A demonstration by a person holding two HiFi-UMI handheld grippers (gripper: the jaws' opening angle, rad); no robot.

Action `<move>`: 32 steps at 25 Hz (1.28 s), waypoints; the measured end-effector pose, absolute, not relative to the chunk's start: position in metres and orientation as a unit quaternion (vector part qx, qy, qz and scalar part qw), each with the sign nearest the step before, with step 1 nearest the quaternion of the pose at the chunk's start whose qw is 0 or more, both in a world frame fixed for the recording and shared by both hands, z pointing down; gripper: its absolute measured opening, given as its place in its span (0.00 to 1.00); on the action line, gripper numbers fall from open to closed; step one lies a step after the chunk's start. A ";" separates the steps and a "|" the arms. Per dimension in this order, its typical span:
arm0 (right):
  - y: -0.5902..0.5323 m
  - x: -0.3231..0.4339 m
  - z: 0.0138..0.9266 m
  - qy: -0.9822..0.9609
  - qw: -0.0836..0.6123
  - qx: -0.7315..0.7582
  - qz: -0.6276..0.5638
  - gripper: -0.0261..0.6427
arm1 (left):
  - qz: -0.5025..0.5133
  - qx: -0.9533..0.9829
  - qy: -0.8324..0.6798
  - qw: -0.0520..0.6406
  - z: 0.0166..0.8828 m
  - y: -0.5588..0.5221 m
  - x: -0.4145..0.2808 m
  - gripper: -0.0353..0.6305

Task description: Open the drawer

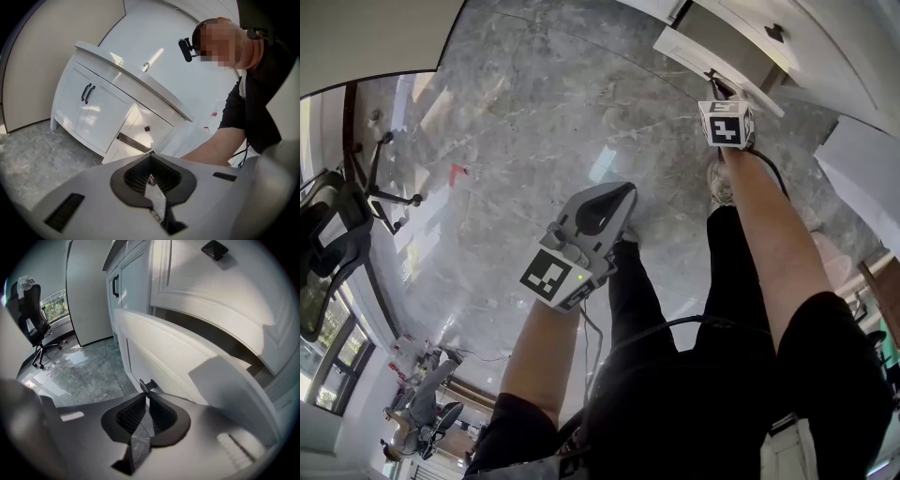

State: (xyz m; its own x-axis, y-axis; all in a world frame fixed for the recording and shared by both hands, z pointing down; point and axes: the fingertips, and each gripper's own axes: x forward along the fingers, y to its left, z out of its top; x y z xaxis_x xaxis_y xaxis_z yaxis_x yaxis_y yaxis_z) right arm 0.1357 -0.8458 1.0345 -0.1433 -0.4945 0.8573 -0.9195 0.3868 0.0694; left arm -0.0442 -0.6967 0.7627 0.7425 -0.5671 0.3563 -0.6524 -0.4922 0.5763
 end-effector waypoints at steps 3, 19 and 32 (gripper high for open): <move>-0.842 0.133 1.035 -0.712 0.432 0.497 0.245 0.05 | 0.056 0.860 -0.361 0.357 0.762 -0.695 -0.051 0.05; -0.825 0.121 1.034 -0.710 0.439 0.496 0.239 0.05 | 0.024 0.858 -0.376 0.349 0.750 -0.689 -0.073 0.05; -0.801 0.109 1.036 -0.707 0.442 0.492 0.249 0.05 | 0.029 0.854 -0.387 0.348 0.750 -0.673 -0.088 0.05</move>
